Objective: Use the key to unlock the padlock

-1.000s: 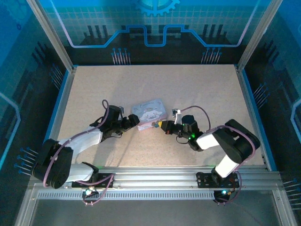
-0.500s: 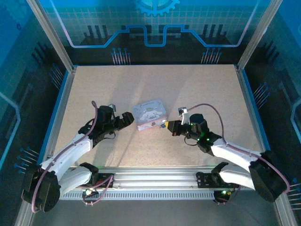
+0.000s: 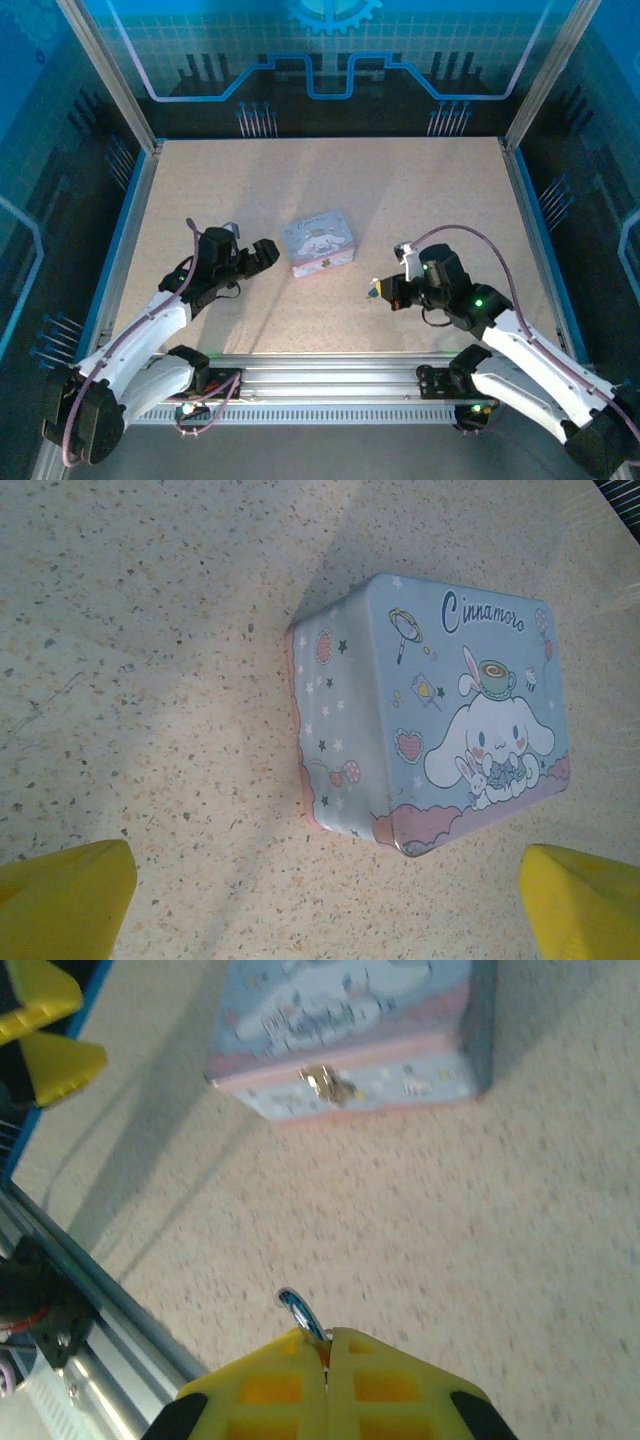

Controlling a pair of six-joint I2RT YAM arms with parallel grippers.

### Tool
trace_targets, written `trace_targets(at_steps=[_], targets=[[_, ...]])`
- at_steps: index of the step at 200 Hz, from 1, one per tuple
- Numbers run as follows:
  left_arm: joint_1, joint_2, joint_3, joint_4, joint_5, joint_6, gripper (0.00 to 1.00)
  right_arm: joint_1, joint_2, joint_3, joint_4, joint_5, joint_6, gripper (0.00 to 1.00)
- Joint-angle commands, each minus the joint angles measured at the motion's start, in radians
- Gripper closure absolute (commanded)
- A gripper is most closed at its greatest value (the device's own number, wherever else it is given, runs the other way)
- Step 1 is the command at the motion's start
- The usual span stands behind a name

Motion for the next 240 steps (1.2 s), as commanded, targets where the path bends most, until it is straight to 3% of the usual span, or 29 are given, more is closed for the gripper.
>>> trace_targets(at_steps=[1,66,240], targets=[[0.011,-0.023,-0.016,-0.027,-0.013,0.012,0.01,-0.012,-0.043,0.026,-0.202,-0.008,-0.006,1.0],[0.013,-0.048,-0.039,-0.031,-0.018,0.007,0.01,-0.012,0.066,-0.08,-0.106,-0.12,0.059,1.0],[0.013,-0.001,-0.055,0.014,0.016,-0.016,0.01,-0.019,0.479,0.005,0.02,-0.126,-0.05,1.0]])
